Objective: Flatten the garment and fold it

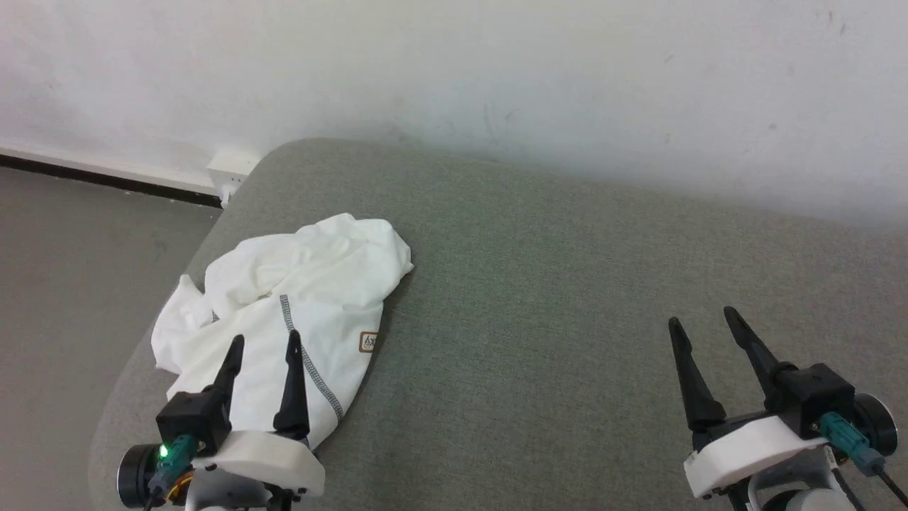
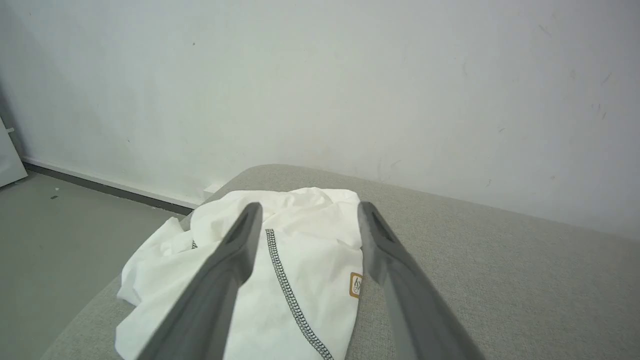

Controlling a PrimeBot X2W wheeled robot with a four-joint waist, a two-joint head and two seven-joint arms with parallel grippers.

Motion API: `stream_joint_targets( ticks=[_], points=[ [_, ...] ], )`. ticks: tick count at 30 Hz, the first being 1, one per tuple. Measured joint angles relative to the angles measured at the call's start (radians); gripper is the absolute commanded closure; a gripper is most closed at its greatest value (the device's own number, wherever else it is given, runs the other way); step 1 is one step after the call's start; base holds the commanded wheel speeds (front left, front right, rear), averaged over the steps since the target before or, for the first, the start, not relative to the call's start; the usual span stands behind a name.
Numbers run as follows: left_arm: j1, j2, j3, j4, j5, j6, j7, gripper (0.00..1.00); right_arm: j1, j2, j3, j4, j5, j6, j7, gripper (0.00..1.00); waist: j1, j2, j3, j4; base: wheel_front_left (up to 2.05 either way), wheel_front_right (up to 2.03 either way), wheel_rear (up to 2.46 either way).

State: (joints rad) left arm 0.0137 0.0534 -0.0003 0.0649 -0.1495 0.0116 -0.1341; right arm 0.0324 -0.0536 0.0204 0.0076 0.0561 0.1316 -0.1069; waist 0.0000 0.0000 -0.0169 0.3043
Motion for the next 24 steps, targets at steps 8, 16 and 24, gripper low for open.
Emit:
stream_joint_targets(
  ticks=[8, 16, 24],
  points=[
    [-0.003, 0.000, 0.014, 0.010, -0.018, 0.008, -0.018, 0.00, 0.000, 0.000, 0.014, -0.002, 0.007, 0.000, -0.008, 0.00, 0.0000, 0.0000, 0.015, 0.023, 0.00, 0.00, 0.00],
    [-0.087, 0.000, 0.056, 0.029, -0.041, -0.004, -0.035, 0.00, -0.006, 0.000, 0.023, -0.010, 0.007, 0.000, -0.008, 0.00, 0.0000, 0.0000, 0.043, -0.006, 0.00, 0.00, 0.00],
    [-0.256, 0.053, 0.071, 0.234, -0.036, -0.035, -0.012, 0.00, -0.021, 0.000, 0.025, -0.018, 0.004, 0.000, -0.006, 0.00, 0.0001, 0.0000, 0.094, -0.058, 0.00, 0.00, 0.00]
  ],
)
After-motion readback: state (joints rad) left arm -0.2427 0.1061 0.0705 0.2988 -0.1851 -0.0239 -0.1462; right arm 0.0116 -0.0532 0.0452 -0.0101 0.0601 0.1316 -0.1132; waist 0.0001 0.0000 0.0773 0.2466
